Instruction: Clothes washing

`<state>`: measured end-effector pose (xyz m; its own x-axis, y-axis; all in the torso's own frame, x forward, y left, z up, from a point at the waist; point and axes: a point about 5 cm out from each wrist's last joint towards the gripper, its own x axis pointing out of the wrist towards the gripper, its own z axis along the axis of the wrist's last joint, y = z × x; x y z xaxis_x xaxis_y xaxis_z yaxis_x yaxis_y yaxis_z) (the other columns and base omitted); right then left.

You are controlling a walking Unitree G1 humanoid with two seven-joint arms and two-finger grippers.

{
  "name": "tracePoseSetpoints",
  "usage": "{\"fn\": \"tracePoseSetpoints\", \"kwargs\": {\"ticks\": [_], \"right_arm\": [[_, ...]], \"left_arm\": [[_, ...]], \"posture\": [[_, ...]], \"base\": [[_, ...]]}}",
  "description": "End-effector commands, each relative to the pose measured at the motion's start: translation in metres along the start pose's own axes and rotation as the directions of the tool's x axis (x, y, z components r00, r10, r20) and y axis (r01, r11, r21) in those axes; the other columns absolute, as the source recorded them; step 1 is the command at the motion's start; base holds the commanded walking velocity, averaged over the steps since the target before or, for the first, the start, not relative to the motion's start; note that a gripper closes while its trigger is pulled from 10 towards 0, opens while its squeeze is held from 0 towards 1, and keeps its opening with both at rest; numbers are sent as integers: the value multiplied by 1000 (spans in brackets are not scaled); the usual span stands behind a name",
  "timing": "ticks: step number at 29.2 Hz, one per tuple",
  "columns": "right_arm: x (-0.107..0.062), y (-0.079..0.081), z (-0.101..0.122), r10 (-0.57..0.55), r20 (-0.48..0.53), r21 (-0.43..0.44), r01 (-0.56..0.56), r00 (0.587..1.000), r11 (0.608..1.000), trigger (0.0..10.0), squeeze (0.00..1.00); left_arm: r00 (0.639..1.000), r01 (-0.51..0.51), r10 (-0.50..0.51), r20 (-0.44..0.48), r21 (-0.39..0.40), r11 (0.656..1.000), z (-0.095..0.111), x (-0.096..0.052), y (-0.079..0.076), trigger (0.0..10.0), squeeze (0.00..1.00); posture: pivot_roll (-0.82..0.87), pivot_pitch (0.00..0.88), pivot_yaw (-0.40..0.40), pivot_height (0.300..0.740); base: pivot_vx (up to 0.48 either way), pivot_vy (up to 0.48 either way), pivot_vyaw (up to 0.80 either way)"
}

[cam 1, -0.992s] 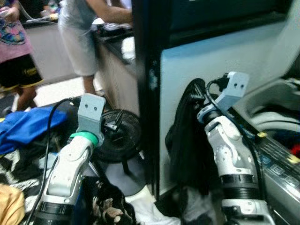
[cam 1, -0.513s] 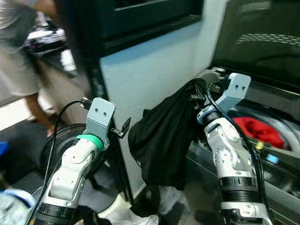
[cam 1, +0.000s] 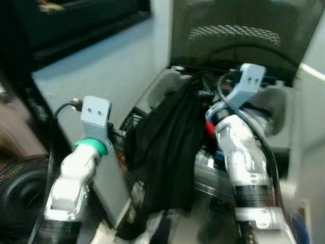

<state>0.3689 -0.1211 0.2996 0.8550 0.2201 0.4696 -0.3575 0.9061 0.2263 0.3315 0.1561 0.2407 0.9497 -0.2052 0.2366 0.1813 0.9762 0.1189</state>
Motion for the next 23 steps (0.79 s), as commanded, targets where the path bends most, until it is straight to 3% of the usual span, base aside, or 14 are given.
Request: {"fn": "tracePoseSetpoints", "kwargs": {"ticks": [1, 16, 23], "right_arm": [[1, 6, 2, 25, 13, 6, -25, 1000, 1000, 10000, 0], [4, 11, 5, 77, -2, -25, -77, 997, 997, 10000, 0], [7, 23, 4, 147, -19, -32, -148, 989, 988, 10000, 0]], "left_arm": [[1000, -21, 21, -4, -4, 1000, -2, -3, 5, 10000, 0], [994, -97, 101, 52, -74, 993, 2, -6, 6, 10000, 0], [984, -139, 147, 102, -80, 987, 7, -12, 10, 10000, 0]], "posture": [[139, 0, 117, 740], [122, 0, 65, 740], [129, 0, 34, 740]], "base": [[0, 0, -800], [0, 0, -800], [0, 0, -619]]}}
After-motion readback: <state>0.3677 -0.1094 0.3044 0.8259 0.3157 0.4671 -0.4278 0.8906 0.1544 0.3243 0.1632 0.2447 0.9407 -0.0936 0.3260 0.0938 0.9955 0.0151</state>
